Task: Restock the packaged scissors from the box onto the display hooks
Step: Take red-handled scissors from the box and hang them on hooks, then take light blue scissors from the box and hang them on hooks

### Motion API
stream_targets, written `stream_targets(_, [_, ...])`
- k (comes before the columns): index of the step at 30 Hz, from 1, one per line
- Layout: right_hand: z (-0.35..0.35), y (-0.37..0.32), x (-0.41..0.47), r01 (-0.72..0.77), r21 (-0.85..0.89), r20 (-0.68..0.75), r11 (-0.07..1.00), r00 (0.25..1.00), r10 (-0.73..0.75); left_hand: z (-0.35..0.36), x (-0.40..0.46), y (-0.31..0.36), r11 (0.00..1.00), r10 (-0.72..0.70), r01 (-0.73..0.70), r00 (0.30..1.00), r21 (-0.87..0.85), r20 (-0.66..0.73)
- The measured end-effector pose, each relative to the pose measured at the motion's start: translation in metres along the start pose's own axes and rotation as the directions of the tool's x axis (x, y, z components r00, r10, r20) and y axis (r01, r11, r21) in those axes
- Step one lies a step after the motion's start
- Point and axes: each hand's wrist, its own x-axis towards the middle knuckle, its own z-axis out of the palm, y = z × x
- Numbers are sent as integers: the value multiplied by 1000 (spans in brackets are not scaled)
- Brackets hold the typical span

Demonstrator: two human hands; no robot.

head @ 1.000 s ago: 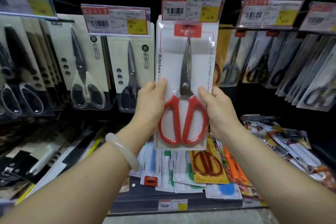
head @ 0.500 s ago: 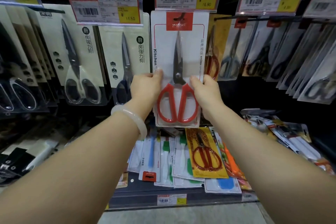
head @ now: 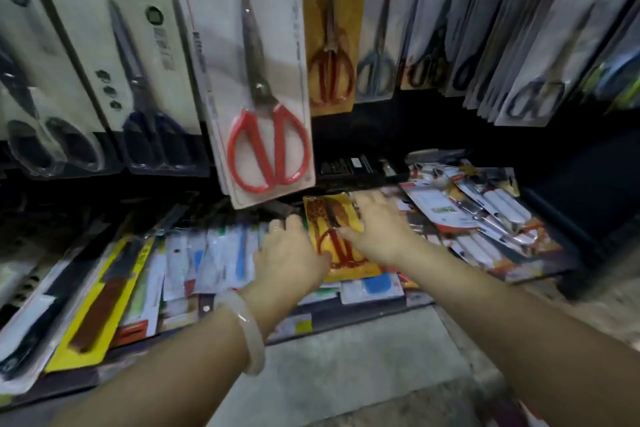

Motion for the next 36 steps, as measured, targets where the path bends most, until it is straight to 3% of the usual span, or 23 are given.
stream_targets(2, [-1,29,-23,48,-102,97,994,995,-38,23,-7,23,981,129,-144,985,129,116])
stream_targets(6, [-39,98,-62,58,-242,171,968,985,-16,60,-24,92,861,390,-444,890,248,236])
stream_targets(13, [-104,241,-145,-247,-287,180,925,935,306,138,-76,182,731,552,-664,711,157,436])
stream_targets(18, [-98,309,-202,-422,-305,217,854,842,494,194,-115,210,702,553,-707,617,85,560])
stream_targets(25, [-71,361,-248,-532,-249,270,809,764,586,229,-139,230,732,526,-681,553,-13,646])
stream_targets(32, [-50,377,-276,-752,-96,337,652,591,732,251,-145,229,769,468,-639,566,3,679])
stream_targets(36, [-49,379,-285,-757,-103,305,646,594,744,256,-149,232,768,476,-640,562,-9,676])
